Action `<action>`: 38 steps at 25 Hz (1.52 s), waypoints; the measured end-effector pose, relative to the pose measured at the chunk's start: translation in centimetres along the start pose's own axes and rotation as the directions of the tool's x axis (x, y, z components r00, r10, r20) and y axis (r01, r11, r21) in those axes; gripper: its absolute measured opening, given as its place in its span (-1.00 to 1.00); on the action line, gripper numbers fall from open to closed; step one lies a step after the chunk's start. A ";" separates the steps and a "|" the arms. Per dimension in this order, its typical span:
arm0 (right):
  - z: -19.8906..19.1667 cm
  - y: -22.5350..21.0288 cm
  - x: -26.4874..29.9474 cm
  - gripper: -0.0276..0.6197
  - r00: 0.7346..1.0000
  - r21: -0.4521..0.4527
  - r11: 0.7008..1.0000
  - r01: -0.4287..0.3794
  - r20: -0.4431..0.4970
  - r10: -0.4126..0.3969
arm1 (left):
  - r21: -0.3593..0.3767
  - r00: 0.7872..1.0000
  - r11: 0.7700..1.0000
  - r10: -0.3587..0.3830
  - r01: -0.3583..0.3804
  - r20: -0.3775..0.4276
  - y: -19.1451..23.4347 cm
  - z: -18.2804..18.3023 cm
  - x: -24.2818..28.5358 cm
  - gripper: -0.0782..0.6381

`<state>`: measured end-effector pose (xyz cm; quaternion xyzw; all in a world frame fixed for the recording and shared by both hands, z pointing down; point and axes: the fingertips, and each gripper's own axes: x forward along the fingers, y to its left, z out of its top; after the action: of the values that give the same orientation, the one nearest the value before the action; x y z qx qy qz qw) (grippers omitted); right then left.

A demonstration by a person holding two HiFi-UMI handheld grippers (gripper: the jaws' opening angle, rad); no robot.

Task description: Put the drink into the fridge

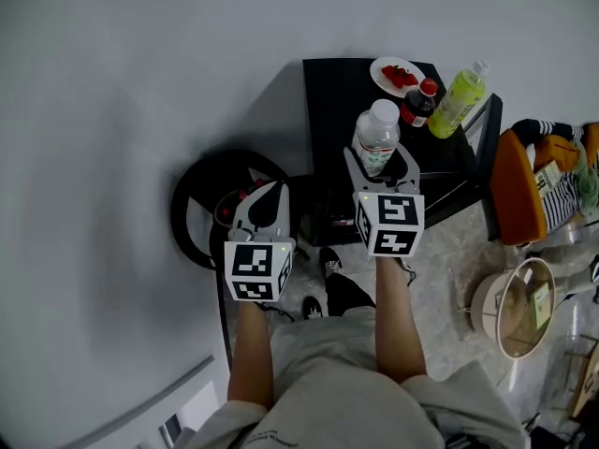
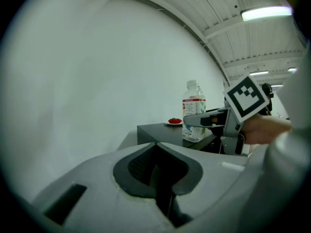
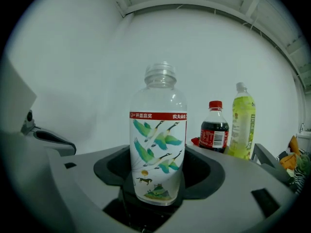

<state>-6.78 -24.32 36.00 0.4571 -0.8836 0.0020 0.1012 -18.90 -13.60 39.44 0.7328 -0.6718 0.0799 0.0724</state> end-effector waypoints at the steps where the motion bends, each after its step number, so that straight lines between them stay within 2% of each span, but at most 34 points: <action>1: -0.1 0.0 -0.7 0.01 1.000 0.002 1.000 0.002 0.002 -0.002 | 0.005 1.000 1.000 -0.007 0.007 0.002 -0.5 0.1 -0.5 -0.76; 6: -0.4 -0.3 -5.0 -0.01 0.997 0.033 0.999 0.017 0.079 -0.020 | 0.008 0.999 0.999 -0.042 0.042 0.006 -2.9 -0.3 -2.4 -0.76; 9: -1.1 -0.2 -7.8 -0.01 0.993 0.054 0.998 0.012 0.116 -0.018 | -0.027 0.999 0.998 -0.053 0.053 0.002 -4.6 -1.8 -3.1 -0.76; 13: -4.6 -0.6 -10.1 -0.01 0.997 0.055 0.998 -0.001 0.083 -0.004 | -0.076 0.997 0.995 -0.067 0.064 -0.037 -7.5 -4.8 -3.0 -0.76; 16: -8.1 -1.2 -11.2 -0.01 0.997 0.105 0.994 -0.020 0.071 0.013 | -0.085 0.994 0.994 -0.079 0.072 -0.076 -9.8 -7.0 -3.0 -0.76; 18: -10.1 -1.3 -11.4 -0.01 0.997 0.130 0.991 -0.044 0.069 0.035 | -0.118 0.994 0.992 -0.063 0.053 -0.085 -10.6 -8.0 -2.9 -0.76; 25: -18.9 -2.3 -7.9 -0.01 0.992 0.165 0.978 -0.127 0.025 0.125 | -0.194 0.993 0.979 0.037 -0.059 -0.112 -12.9 -11.1 -0.3 -0.76; 29: -23.6 -3.3 -4.0 -0.01 0.989 0.146 0.979 -0.145 0.001 0.146 | -0.227 0.982 0.963 0.111 -0.144 -0.151 -14.2 -14.0 0.9 -0.76; 31: -25.4 -3.3 -2.1 -0.01 0.987 0.142 0.977 -0.156 -0.001 0.158 | -0.241 0.978 0.954 0.143 -0.177 -0.152 -14.7 -14.3 0.7 -0.76; 36: -29.0 -1.4 4.1 -0.01 0.979 0.094 0.976 -0.199 -0.016 0.201 | -0.213 0.971 0.954 0.181 -0.212 -0.155 -15.4 -14.5 -0.3 -0.76; 38: -30.3 -0.4 6.3 -0.01 0.977 0.096 0.973 -0.210 -0.028 0.213 | -0.231 0.971 0.947 0.192 -0.222 -0.145 -15.3 -14.7 -0.7 -0.76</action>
<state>-4.64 -26.72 66.76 0.3646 -0.9241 0.0623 0.0958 -4.00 -8.41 53.65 0.6374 -0.7441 0.0477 0.1942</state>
